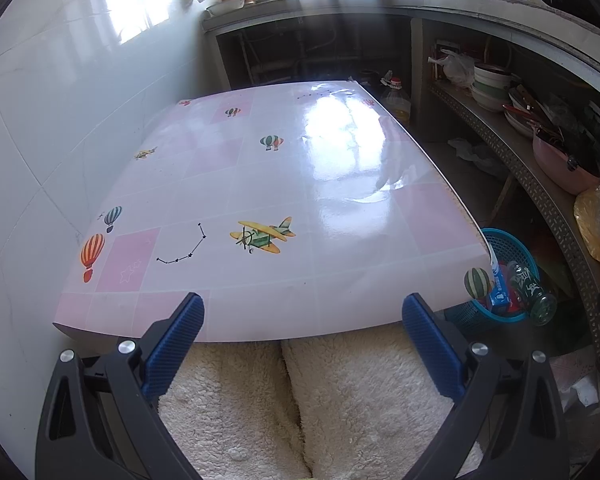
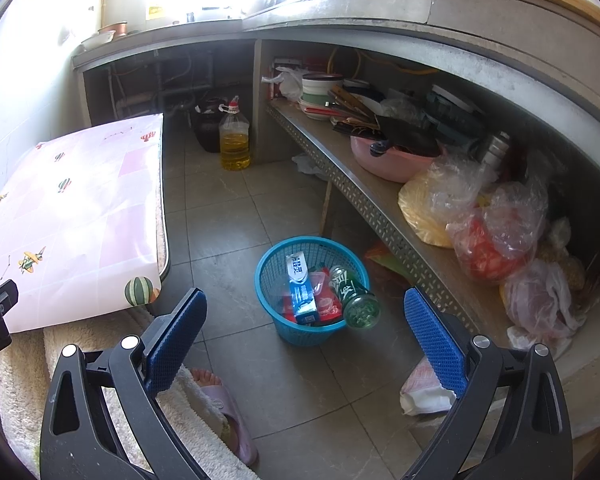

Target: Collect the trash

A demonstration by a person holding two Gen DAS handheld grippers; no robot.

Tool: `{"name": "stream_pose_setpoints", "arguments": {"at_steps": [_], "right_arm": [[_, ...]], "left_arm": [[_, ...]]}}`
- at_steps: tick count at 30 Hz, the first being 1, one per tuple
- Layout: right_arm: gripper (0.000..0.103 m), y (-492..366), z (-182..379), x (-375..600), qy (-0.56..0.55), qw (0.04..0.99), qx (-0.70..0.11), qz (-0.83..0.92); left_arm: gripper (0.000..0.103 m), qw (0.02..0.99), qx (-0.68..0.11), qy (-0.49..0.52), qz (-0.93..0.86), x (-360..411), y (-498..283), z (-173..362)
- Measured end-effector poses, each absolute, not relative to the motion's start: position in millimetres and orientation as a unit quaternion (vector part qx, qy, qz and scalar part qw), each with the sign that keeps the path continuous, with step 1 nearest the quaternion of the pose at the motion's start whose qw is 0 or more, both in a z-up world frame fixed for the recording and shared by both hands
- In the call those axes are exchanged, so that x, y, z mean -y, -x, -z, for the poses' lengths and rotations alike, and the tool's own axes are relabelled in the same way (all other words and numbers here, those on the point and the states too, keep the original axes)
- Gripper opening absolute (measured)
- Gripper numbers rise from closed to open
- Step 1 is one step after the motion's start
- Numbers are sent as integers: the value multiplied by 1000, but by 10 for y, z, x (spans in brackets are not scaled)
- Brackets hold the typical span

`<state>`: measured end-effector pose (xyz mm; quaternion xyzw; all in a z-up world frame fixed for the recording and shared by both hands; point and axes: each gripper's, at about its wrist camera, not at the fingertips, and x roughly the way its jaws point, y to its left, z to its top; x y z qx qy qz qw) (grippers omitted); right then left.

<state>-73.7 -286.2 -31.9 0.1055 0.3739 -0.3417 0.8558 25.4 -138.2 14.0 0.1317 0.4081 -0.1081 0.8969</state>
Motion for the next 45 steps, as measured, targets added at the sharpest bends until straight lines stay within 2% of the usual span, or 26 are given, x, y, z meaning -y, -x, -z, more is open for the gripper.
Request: {"name": "stream_pose_setpoints", "arguments": {"at_steps": [45], "right_arm": [[95,738,315,2869,-104,856,-373,342]], "left_arm": [[97,897,-407,-136,106,1344,-239,-133]]}}
